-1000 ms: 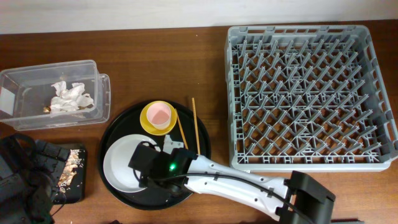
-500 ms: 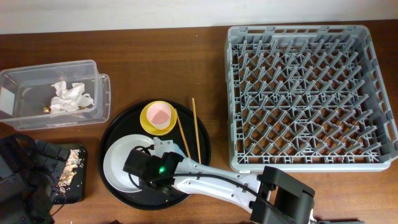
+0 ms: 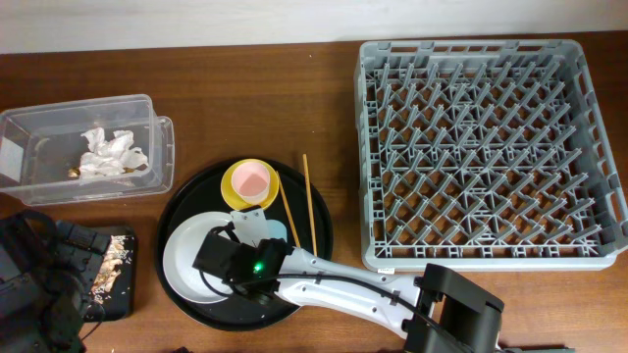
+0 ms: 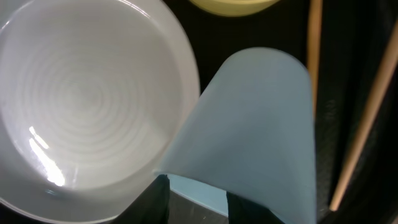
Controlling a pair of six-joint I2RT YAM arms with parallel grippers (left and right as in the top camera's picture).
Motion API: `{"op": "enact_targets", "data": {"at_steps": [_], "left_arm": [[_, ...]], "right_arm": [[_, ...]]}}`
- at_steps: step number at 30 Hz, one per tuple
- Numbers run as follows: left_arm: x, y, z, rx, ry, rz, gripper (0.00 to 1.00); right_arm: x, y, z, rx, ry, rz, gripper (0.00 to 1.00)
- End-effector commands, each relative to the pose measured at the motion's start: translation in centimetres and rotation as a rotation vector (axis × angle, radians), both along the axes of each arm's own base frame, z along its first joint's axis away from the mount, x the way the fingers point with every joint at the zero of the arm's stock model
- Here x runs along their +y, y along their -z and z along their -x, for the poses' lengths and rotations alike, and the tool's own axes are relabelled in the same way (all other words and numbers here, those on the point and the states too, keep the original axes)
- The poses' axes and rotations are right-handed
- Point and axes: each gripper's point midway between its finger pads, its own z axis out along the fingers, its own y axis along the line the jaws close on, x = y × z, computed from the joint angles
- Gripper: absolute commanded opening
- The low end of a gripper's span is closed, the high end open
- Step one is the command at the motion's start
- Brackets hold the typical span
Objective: Sort waste into correct bins and load items into the dishwasher rack
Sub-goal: 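Reach the right gripper to the light-blue cup and grasp it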
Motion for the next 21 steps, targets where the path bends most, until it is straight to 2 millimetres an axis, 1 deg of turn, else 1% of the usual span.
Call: {"op": "enact_targets", "data": {"at_steps": [1,5,7,11,12,13,14,15,16,18,21], "left_arm": [[0.1,-0.3,0.0,-0.013,-0.010,-0.003,0.99],[0.1,-0.3,0.0,-0.012,-0.010,-0.003,0.99],[0.1,-0.3,0.0,-0.013,-0.010,-0.003,0.99],[0.1,-0.3,0.0,-0.012,-0.010,-0.003,1.00],[0.1,-0.3,0.0,-0.012,-0.010,-0.003,0.99],[0.1,-0.3,0.0,-0.013,-0.010,-0.002,0.99],[0.1,-0.3,0.0,-0.012,-0.010,-0.003,0.99],[0.1,-0.3,0.0,-0.013,-0.010,-0.002,0.99],[0.1,-0.3,0.0,-0.013,-0.010,-0.002,1.00],[0.1,-0.3,0.0,-0.012,-0.010,-0.003,1.00],[0.1,-0.3,0.0,-0.012,-0.010,-0.003,0.99]], "right_arm": [[-0.8,-2.1,-1.9,-0.118,0.038,0.015,0.32],[-1.5,-2.6,-2.8,-0.186,-0.003,0.076,0.34],[-2.2,-2.9,-3.9,-0.201,-0.009,0.097,0.40],[-4.2,-3.8,-6.5,-0.203,-0.007,0.116,0.41],[-4.3,-4.3,-6.8,-0.197,-0.023,0.105,0.45],[-4.0,-5.2,-6.9,-0.180,-0.039,0.054,0.50],[-3.7,-5.9,-6.8,-0.172,-0.066,0.023,0.51],[-3.0,-7.8,-6.3,-0.171,-0.109,-0.042,0.59],[-2.7,-8.6,-5.8,-0.167,-0.141,-0.070,0.62],[-0.8,-8.8,-4.7,-0.132,-0.261,-0.128,0.65],[-0.2,-7.7,-4.6,-0.110,-0.281,-0.130,0.65]]}}
